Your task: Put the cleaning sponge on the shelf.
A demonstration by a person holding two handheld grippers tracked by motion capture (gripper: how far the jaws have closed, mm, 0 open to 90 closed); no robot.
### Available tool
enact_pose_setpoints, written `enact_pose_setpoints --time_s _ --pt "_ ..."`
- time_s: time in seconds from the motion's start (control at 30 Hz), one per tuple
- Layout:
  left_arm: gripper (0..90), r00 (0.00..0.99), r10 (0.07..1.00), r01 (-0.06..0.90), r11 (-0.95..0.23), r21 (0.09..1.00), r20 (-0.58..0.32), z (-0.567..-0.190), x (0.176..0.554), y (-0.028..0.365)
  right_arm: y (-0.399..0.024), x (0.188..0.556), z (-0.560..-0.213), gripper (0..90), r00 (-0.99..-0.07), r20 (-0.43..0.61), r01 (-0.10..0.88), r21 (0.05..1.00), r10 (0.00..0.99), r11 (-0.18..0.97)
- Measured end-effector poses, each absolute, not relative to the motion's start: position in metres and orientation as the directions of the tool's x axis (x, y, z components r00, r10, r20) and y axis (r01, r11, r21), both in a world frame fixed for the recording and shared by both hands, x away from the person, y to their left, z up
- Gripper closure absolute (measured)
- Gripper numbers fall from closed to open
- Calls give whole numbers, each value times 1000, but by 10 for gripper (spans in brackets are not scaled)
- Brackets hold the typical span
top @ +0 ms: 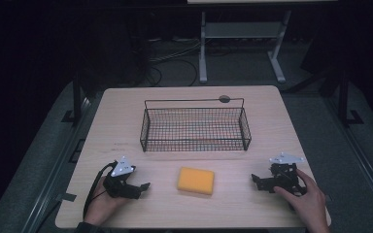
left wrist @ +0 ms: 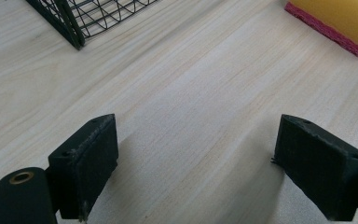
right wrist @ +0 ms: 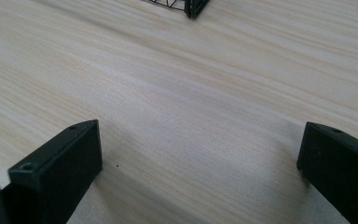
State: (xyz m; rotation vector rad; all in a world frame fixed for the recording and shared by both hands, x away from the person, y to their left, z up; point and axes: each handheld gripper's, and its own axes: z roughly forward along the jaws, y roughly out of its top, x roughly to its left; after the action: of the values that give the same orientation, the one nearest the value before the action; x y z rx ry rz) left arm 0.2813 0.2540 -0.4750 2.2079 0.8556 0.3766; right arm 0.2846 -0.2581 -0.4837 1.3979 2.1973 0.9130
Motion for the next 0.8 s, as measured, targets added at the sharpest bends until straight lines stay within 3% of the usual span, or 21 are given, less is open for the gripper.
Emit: enact_pose_setpoints --time_s 0.23,0.37,0.6,0.8 --pt "153 730 683 475 -515 714 8 -473 280 255 -258 285 -484 0 -433 26 655 696 901 294" --pt "252 728 685 483 -482 731 -28 -469 279 258 -258 285 -484 0 -433 26 655 696 901 294" --pt "478 739 670 483 -459 746 -66 -456 276 260 -258 285 -483 0 -431 29 658 695 902 291" --pt "774 762 644 467 -469 750 -71 -447 273 251 -258 286 -484 0 -431 30 657 695 902 291"
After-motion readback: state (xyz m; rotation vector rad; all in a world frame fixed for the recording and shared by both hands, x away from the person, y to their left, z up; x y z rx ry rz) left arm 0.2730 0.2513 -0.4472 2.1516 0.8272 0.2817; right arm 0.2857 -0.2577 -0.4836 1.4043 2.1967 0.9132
